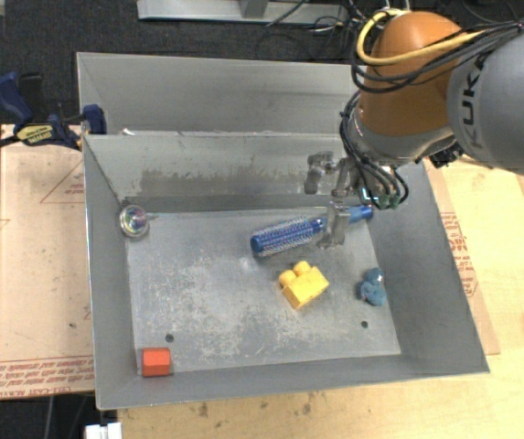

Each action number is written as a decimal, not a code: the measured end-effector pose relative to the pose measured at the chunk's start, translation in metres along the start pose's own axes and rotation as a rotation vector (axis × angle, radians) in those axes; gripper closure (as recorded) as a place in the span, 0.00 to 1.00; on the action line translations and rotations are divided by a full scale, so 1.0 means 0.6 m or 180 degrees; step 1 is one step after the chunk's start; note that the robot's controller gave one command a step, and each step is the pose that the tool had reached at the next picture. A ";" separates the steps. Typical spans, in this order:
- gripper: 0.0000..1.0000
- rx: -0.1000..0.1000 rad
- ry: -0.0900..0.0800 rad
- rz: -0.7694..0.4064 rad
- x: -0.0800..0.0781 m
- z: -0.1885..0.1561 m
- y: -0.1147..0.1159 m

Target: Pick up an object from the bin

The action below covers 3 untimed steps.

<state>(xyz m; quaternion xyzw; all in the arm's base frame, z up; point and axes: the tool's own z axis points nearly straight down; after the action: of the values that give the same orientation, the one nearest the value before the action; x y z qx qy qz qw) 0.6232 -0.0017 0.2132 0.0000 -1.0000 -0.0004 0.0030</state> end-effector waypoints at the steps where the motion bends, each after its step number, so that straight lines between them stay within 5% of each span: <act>1: 0.00 -0.0004 -0.0003 0.0243 -0.006 0.188 0.023; 2: 1.00 -0.0003 -0.0029 0.0243 -0.010 0.179 0.022; 3: 1.00 -0.0001 -0.0049 0.0174 0.009 -0.015 0.043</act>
Offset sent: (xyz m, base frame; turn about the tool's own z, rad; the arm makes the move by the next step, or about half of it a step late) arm 0.0043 0.0124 -0.1077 0.0783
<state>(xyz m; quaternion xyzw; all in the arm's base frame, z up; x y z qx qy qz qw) 0.6176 0.0238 0.2224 -0.0273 -0.9996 -0.0004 -0.0048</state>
